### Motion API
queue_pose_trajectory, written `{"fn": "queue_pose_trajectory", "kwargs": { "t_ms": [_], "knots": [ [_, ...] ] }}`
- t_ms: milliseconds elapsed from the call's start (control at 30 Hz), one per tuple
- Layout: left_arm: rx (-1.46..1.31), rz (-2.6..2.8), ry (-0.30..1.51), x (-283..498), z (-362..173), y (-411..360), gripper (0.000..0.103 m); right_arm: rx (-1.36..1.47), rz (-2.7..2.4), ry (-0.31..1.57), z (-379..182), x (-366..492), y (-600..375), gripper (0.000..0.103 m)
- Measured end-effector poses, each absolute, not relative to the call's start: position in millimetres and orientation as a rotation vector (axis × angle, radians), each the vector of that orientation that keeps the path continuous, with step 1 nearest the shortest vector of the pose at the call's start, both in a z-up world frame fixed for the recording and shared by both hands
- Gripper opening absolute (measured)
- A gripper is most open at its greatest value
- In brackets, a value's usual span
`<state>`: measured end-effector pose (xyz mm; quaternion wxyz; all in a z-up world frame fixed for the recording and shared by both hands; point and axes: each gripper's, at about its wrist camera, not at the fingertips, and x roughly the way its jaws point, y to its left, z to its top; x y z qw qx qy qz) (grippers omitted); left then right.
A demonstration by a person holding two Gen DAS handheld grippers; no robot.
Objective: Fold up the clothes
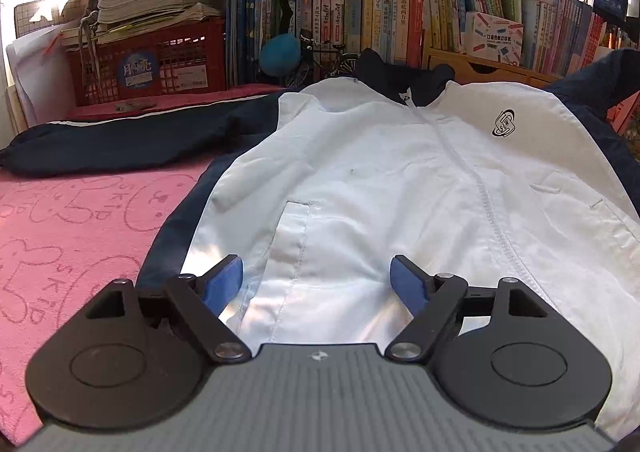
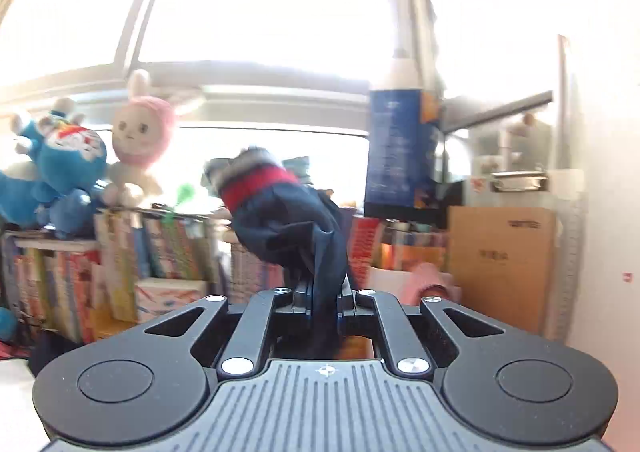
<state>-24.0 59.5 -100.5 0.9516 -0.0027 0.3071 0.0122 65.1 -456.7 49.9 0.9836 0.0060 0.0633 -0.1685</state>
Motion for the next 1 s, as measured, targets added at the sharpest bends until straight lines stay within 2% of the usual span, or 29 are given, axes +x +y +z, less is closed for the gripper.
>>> {"fn": "queue_pose_trajectory", "kwargs": {
  "t_ms": [33,67,133,200,300,333,500,600,667,733,867,1000],
  "knots": [
    [-0.006,0.024,0.624,-24.0,-100.5,59.6,0.081,0.034,-0.425,0.218,38.6,73.3,-472.9,0.029],
    [-0.006,0.022,0.624,-24.1,-100.5,59.7,0.081,0.059,-0.517,0.328,24.0,82.5,-488.6,0.035],
    [-0.007,0.021,0.623,-24.5,-100.5,60.1,0.082,0.104,-0.654,0.539,-12.4,89.6,-512.9,0.037],
    [-0.006,0.02,0.624,-24.3,-100.3,60.3,0.083,0.145,-0.69,0.634,-40.3,81.2,-520.1,0.039],
    [-0.002,0.016,0.626,-24.0,-100.2,60.1,0.083,0.188,-0.6,0.655,-54.3,63.4,-500.6,0.06],
    [-0.003,0.014,0.626,-24.0,-100.1,60.3,0.084,0.202,-0.551,0.66,-54.9,58.7,-490.5,0.063],
    [-0.026,0.002,0.626,-27.2,-96.5,63.7,0.085,0.232,-0.183,0.639,-34.5,34.8,-416.4,0.063],
    [-0.071,-0.013,0.626,-40.8,-87.1,69.9,0.085,0.109,0.04,0.599,-14.0,7.0,-349.9,0.065],
    [-0.083,-0.012,0.601,-56.7,-79.7,76.7,0.085,-0.052,0.178,0.541,-15.6,-21.7,-296.0,0.073],
    [-0.06,0.015,0.565,-73.6,-73.9,84.5,0.085,-0.215,0.298,0.479,-26.6,-58.7,-246.0,0.086],
    [-0.031,0.099,0.588,-87.8,-82.8,107.4,0.087,-0.317,0.491,0.476,-51.9,-115.1,-169.9,0.087],
    [-0.047,0.123,0.589,-96.6,-96.5,117.6,0.088,-0.092,0.536,0.568,-79.0,-118.0,-134.5,0.086]
  ]
}}
